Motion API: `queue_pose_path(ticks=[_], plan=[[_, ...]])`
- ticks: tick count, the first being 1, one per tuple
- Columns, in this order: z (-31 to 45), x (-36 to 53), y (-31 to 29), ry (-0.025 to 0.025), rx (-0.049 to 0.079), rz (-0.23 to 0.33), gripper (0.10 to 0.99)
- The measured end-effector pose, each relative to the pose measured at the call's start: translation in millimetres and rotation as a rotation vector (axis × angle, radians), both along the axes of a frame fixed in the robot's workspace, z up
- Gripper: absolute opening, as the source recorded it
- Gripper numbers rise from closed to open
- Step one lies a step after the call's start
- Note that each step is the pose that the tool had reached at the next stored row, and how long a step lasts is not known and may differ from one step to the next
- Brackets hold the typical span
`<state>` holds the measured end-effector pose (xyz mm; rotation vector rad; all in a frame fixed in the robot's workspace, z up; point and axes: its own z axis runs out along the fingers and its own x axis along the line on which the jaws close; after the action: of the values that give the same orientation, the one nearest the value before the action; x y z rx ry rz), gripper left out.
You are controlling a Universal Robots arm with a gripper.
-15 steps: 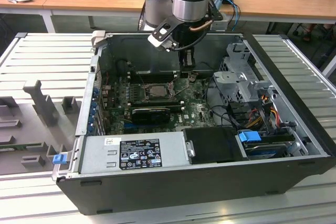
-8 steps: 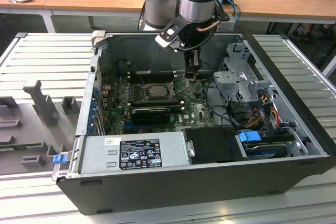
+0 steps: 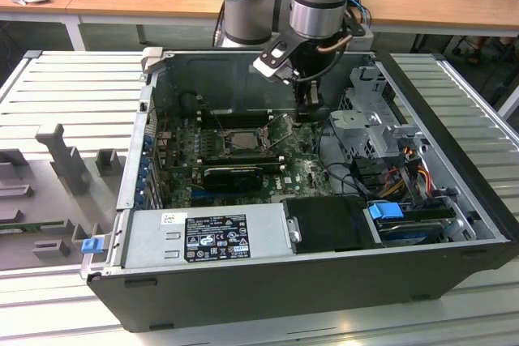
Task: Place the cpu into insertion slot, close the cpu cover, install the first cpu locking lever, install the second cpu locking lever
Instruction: 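Close the cpu cover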
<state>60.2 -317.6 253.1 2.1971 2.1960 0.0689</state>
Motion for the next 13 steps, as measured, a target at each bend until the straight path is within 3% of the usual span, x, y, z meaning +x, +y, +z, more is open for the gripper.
queue_pose_path(ticks=[2,4,6,7,8,9,10,13], plan=[[-3.4,0.4,0.4,0.0002,0.0,0.005,0.106],[-6.9,0.8,0.8,0.0036,0.0,0.008,0.106],[-7.1,0.8,0.8,0.0241,0.0,0.008,0.106],[-7.1,0.9,0.8,0.0419,0.0,0.008,0.106],[-7.1,0.8,0.9,0.0545,0.0,0.008,0.106],[-7.1,0.9,0.9,0.0638,0.0,0.009,0.106],[-7.0,0.6,0.9,0.0671,0.0,0.008,0.106],[-7.0,-2.9,0.9,0.0673,0.0,0.008,0.106]])
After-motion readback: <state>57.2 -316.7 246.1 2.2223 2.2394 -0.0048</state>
